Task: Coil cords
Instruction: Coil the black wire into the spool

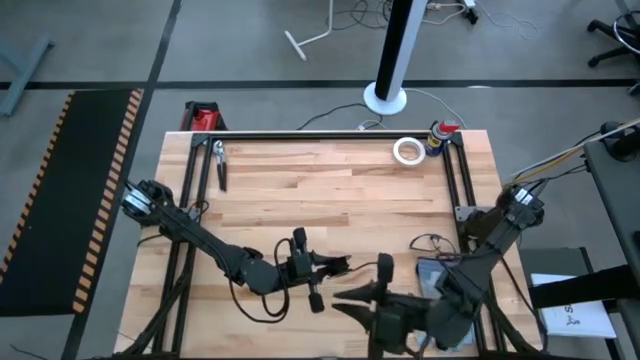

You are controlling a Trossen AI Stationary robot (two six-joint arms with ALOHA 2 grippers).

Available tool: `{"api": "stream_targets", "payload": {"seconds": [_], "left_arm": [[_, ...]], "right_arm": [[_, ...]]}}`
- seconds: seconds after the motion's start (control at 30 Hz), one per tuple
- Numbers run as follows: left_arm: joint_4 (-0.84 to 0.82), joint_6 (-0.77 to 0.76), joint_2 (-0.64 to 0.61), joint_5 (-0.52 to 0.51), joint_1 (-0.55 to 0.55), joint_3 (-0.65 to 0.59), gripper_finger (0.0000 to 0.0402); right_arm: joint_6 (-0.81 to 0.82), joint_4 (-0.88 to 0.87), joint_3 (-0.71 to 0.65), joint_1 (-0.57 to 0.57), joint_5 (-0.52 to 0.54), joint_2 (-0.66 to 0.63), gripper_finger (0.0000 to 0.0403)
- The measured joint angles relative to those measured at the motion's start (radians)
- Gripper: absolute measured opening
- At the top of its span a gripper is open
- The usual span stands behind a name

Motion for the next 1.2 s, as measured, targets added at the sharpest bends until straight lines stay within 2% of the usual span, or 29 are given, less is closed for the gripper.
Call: {"api": "stream_targets", "payload": {"seconds": [0.17,0.3,0.53,0.7,0.83,0.93,1.1,1.2], "left_arm": [[0.010,0.015,0.009,-0.001,-0.006,-0.001,0.0000],[0.020,0.042,0.010,-0.002,-0.008,-0.001,0.0000],[0.032,0.065,0.010,0.006,-0.014,-0.001,0.0000],[0.077,0.112,0.010,-0.001,-0.019,0.002,0.0000],[0.071,0.137,0.010,-0.003,-0.019,0.019,0.0000],[0.056,0.148,0.010,-0.038,-0.019,0.023,0.0000],[0.035,0.158,0.010,-0.071,-0.019,0.023,0.0000],[0.021,0.158,0.010,-0.085,-0.019,0.023,0.0000]], "right_arm": [[0.305,-0.182,-0.003,0.077,0.015,-0.008,0.0056],[0.616,-0.340,-0.072,0.096,0.112,-0.001,0.0061],[0.860,-0.331,-0.274,0.094,0.324,0.009,0.0102],[1.022,-0.325,-0.366,0.088,0.391,0.009,0.0136],[1.058,-0.322,-0.383,0.087,0.392,0.009,0.0160],[1.011,-0.270,-0.383,0.100,0.390,0.009,0.0170],[0.890,-0.115,-0.383,0.143,0.346,0.009,0.0174],[0.902,-0.079,-0.383,0.159,0.308,0.009,0.0169]]}}
